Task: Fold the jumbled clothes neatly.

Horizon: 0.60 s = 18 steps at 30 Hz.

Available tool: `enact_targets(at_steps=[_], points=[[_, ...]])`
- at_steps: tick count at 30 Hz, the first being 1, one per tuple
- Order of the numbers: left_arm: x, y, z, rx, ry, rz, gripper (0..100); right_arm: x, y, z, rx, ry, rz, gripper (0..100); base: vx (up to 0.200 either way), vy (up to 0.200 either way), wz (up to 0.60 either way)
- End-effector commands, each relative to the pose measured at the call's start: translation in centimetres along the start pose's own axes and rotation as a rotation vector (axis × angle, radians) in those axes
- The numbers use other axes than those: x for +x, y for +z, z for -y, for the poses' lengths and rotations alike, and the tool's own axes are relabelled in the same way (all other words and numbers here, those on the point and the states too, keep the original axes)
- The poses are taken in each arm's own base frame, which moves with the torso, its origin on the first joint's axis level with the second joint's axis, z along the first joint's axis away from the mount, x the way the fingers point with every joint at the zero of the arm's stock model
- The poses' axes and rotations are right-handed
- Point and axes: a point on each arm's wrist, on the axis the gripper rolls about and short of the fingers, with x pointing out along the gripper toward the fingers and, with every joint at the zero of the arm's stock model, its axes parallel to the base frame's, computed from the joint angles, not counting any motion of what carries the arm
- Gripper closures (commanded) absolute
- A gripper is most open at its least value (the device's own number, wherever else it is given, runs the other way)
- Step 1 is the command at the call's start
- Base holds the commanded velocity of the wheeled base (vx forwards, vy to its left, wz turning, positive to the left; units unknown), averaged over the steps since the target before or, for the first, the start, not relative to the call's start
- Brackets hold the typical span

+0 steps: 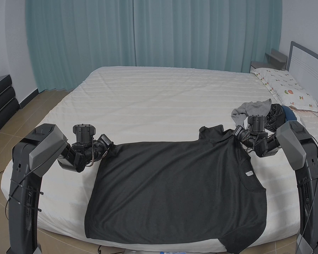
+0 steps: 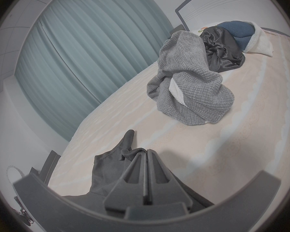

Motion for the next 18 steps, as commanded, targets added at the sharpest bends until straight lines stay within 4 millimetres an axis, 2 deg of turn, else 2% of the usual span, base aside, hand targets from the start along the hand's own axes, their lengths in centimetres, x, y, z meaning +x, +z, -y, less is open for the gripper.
enact_targets(at_steps=[1, 6, 18], points=[[-0.2, 0.1, 0.0, -0.002, 0.013, 0.011, 100, 0.0, 0.1, -0.1, 0.002, 0.002, 0.004, 100, 0.0, 0.0, 0.0], [-0.4, 0.8, -0.1, -0.004, 0.025, 0.1, 100, -0.3, 0.7, -0.4, 0.006, 0.013, 0.021, 100, 0.0, 0.0, 0.0], [-1.0, 1.2, 0.2, 0.005, 0.02, 0.106, 100, -0.1, 0.2, -0.2, 0.007, 0.01, 0.014, 100, 0.0, 0.0, 0.0]])
